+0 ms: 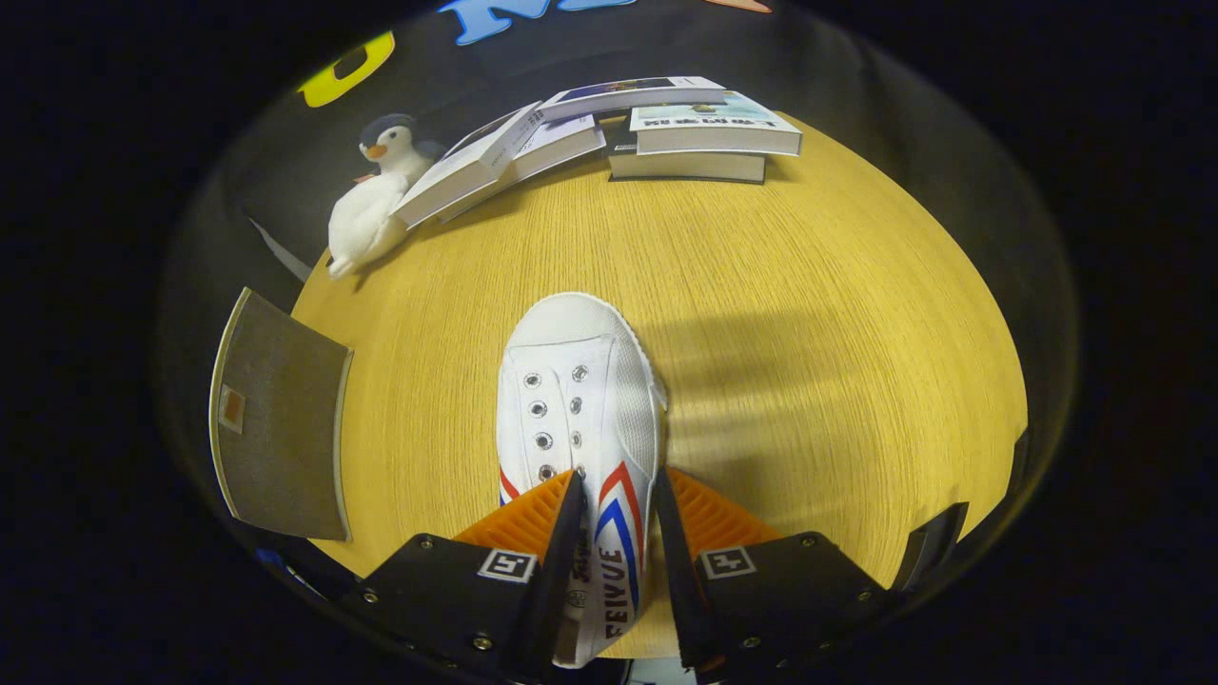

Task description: Open the storage box then place both shoes into the box .Put the left shoe in first, then the right shoe, with the right side of both shoes facing outward in a uniform manner.

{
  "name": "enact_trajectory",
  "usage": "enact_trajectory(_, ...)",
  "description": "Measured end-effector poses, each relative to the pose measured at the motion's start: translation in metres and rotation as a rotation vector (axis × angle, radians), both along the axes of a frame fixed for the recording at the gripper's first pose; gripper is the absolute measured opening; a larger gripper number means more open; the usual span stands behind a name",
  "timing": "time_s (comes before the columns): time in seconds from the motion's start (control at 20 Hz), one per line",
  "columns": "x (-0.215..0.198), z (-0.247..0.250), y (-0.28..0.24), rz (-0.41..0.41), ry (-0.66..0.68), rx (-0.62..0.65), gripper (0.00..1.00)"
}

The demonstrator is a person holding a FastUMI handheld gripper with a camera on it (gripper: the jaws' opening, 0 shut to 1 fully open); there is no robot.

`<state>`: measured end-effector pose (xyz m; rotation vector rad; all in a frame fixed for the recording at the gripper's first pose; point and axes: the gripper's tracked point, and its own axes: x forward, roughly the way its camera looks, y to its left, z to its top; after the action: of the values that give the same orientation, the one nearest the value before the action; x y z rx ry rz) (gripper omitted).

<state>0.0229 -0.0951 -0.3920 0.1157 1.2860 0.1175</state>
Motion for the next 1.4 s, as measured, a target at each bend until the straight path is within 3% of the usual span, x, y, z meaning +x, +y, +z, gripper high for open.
enact_trajectory(0.05,0.003,0.003,-0.007,-0.029,-0.016,-0.013,0.48)
enact_trajectory(0.1,0.001,0.004,-0.005,-0.039,0.004,-0.007,0.25)
enact_trajectory(0.25,-0.002,0.007,-0.008,-0.073,-0.002,-0.015,0.26)
enact_trajectory(0.3,0.007,-0.026,-0.009,-0.13,-0.047,-0.009,0.13)
enact_trajectory(0.35,0.006,-0.004,-0.006,-0.14,-0.021,-0.008,0.0)
enact_trajectory(0.5,-0.005,0.015,0.001,-0.228,-0.011,0.099,0.01)
enact_trajectory(0.65,-0.004,0.032,0.011,-0.246,-0.031,0.129,0.0)
enact_trajectory(1.4,0.007,0.123,0.123,-0.166,-0.102,0.195,0.0)
